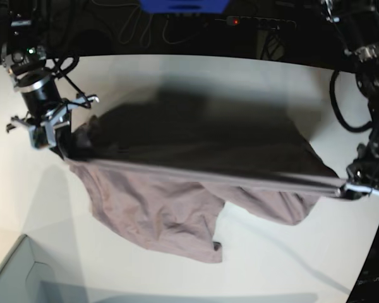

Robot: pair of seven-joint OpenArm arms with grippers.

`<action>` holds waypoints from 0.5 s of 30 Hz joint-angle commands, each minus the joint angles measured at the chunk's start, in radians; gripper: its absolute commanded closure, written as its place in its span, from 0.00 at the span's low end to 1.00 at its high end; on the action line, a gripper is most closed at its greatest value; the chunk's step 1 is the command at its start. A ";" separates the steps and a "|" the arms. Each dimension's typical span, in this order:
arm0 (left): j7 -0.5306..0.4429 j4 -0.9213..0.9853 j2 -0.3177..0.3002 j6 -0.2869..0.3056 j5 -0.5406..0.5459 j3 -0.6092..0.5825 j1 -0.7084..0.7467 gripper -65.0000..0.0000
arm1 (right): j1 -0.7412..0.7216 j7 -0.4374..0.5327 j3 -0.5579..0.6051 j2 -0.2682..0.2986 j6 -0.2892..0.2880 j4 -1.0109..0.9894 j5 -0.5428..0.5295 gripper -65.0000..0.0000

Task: Layout the t-shirt on the table in an organized manner, then fold the t-shirt properly
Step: 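Lift the shirt high with both grippers and swing it down flat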

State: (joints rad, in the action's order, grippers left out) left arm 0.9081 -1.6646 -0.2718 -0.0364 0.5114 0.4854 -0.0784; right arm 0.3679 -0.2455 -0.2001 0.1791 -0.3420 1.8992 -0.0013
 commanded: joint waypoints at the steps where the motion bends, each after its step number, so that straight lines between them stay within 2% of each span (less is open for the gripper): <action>1: -0.025 0.013 -0.027 -0.007 -0.001 -0.017 -0.073 1.00 | -0.070 0.004 -0.009 0.012 0.028 0.016 -0.004 1.00; 4: -0.025 0.126 -0.048 -0.007 -0.001 -0.126 -0.243 1.00 | -0.266 -0.116 -0.005 0.020 0.028 -0.043 -0.004 1.00; 7: -0.028 0.246 -0.059 -0.007 -0.001 -0.230 -0.410 1.00 | -0.472 -0.171 0.001 0.038 0.025 -0.154 -0.001 1.00; 10: -0.070 0.372 -0.059 -0.007 -0.001 -0.325 -0.582 1.00 | -0.659 -0.183 0.029 0.061 -0.021 -0.269 0.001 1.00; 15: -0.226 0.591 -0.050 -0.009 -0.003 -0.488 -0.845 1.00 | -0.933 -0.180 0.029 0.092 -0.072 -0.428 0.001 1.00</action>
State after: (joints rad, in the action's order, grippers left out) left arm 0.7067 -1.0588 -0.3138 -0.0368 0.5148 -0.0086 -0.8791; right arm -0.5266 -0.4629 -0.1646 0.2539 -0.4221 1.4483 -0.0002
